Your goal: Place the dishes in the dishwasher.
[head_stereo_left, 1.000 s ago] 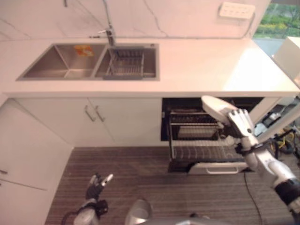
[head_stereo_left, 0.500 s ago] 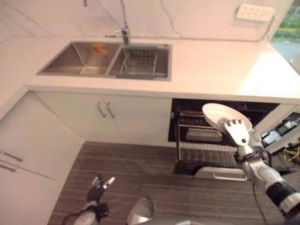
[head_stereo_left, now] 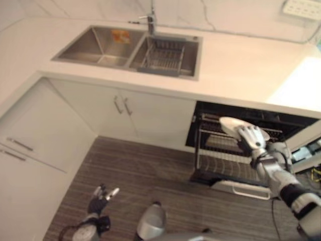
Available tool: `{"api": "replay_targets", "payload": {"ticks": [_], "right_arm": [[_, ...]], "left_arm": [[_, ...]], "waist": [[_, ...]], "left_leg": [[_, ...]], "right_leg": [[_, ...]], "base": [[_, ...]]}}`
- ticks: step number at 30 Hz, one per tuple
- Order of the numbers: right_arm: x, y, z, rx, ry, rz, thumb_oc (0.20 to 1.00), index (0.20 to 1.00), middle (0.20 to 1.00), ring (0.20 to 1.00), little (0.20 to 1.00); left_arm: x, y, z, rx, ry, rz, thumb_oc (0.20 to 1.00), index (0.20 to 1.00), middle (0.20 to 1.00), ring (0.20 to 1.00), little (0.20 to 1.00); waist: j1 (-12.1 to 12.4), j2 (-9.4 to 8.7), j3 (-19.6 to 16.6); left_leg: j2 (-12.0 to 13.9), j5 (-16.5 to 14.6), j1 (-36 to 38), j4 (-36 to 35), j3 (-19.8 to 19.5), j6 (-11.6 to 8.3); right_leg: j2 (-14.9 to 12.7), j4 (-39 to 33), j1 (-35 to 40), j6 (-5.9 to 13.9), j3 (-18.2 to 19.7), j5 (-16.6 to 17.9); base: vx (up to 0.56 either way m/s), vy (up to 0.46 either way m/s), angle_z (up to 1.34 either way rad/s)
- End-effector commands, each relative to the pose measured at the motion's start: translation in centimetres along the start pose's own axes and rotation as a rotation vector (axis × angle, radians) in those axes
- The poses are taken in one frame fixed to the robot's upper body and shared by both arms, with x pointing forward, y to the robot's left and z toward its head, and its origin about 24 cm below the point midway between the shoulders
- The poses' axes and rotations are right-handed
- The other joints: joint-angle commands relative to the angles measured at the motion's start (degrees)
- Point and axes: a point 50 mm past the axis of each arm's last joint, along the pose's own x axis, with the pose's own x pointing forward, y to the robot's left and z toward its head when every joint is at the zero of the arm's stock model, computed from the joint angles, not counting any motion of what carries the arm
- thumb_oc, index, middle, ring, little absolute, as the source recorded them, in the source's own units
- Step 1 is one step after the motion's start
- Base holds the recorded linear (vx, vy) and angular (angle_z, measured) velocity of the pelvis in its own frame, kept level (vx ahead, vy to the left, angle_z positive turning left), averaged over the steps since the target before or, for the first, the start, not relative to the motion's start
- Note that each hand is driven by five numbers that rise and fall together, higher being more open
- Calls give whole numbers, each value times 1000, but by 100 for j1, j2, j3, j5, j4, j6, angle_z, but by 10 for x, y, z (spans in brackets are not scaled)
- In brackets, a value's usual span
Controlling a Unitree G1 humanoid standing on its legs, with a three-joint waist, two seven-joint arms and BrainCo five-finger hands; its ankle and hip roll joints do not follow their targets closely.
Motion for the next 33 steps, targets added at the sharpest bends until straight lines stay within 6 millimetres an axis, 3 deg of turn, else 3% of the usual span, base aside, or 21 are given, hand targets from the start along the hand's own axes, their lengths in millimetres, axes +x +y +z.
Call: {"api": "replay_targets", "payload": {"ticks": [1,8,18,26,30,33], "right_arm": [[34,-26,4,57,8,-101,200,200,200,200,200],[51,-40,-6,53,35,-73,200,200,200,200,200],[77,-72,-35,-16,123,-115,200,200,200,200,200],[86,-96,-51,-122,145,-154,200,200,200,200,200],[94,-121,-59,-273,129,-247,200,200,200,200,200],[97,-128,-60,-327,111,-261,200,200,200,200,200]], "left_arm": [[9,-3,31,74,-125,-57,1000,1000,1000,1000,1000],[15,-6,44,60,-167,-68,1000,1000,1000,1000,1000],[29,-30,77,-57,-290,-126,1000,1000,1000,1000,1000],[32,-37,97,-136,-364,-132,1000,1000,1000,1000,1000],[30,-35,105,-160,-406,-127,1000,1000,1000,1000,1000],[29,-34,109,-167,-428,-127,1000,1000,1000,1000,1000]], "waist": [[156,-62,-15],[183,41,193],[69,430,782],[-14,612,972],[-5,690,1047],[7,708,1070]], "left_leg": [[45,231,-339,221,433,92],[15,312,-618,221,369,100],[-38,418,-1246,221,390,104],[-76,438,-1529,221,460,112],[-83,458,-1679,221,505,112],[-92,480,-1780,221,533,115]], "right_leg": [[-132,-52,115,417,97,432],[-132,-52,-160,396,178,492],[-224,-52,-876,321,322,606],[-280,-52,-1258,311,407,655],[-311,-52,-1447,328,407,692],[-308,-52,-1576,336,420,716]], "base": [[29,-59,13],[-23,-32,3],[-153,-9,-3],[-75,26,0],[-50,15,-2],[-17,4,-1]]}}
